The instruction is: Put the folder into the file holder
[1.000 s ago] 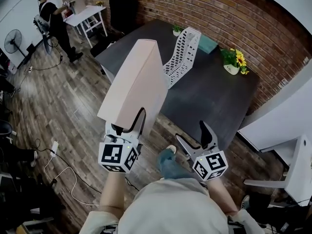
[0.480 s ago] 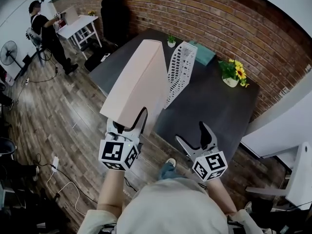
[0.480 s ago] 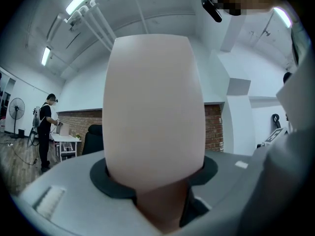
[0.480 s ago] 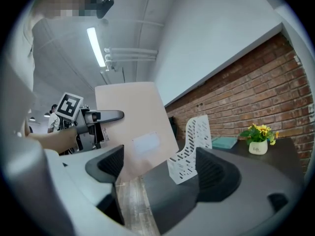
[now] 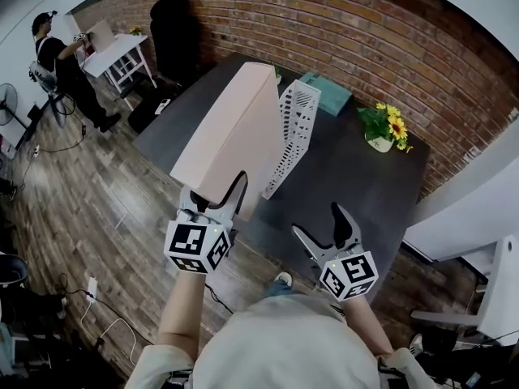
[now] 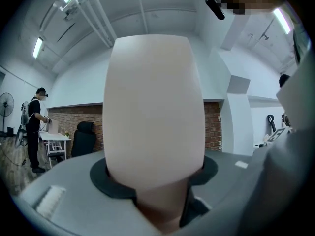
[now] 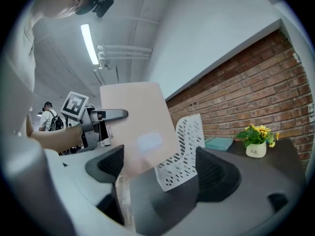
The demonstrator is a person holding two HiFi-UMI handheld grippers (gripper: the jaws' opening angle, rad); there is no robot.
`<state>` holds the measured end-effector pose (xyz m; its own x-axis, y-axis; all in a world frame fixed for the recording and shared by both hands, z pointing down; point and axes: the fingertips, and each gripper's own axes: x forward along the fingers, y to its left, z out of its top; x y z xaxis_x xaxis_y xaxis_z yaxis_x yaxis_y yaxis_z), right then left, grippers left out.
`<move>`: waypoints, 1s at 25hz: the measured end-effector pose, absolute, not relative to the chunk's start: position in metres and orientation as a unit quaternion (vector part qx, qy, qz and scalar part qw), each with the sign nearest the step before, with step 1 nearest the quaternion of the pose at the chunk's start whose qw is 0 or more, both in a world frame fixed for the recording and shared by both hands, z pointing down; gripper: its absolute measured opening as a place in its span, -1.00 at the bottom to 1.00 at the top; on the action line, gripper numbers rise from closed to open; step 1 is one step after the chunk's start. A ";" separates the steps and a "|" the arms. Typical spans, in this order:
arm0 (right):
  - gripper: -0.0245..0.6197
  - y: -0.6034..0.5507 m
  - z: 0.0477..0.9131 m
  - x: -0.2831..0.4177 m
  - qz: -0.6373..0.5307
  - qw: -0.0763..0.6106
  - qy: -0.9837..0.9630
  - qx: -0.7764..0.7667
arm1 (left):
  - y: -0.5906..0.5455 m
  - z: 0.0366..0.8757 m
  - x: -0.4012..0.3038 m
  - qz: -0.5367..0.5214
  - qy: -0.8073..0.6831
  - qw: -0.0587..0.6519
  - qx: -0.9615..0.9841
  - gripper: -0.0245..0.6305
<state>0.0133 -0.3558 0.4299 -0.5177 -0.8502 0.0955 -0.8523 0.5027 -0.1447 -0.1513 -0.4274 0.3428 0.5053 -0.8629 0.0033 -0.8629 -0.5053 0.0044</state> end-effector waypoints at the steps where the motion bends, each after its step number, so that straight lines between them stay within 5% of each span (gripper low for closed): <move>1: 0.41 -0.360 0.431 0.017 0.087 0.006 -0.865 0.494 | -0.434 0.344 -0.148 0.002 -0.494 0.003 0.870 -0.10; 25: 0.41 -0.420 0.449 0.051 0.109 0.016 -0.845 0.524 | -0.544 0.350 -0.077 0.009 -0.429 -0.009 0.903 -0.10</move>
<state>0.0515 -0.4196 0.4493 -0.4508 -0.8812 0.1423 -0.8884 0.4274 -0.1677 -0.0770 -0.5436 0.3504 0.6322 -0.7747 0.0093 -0.7744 -0.6322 -0.0247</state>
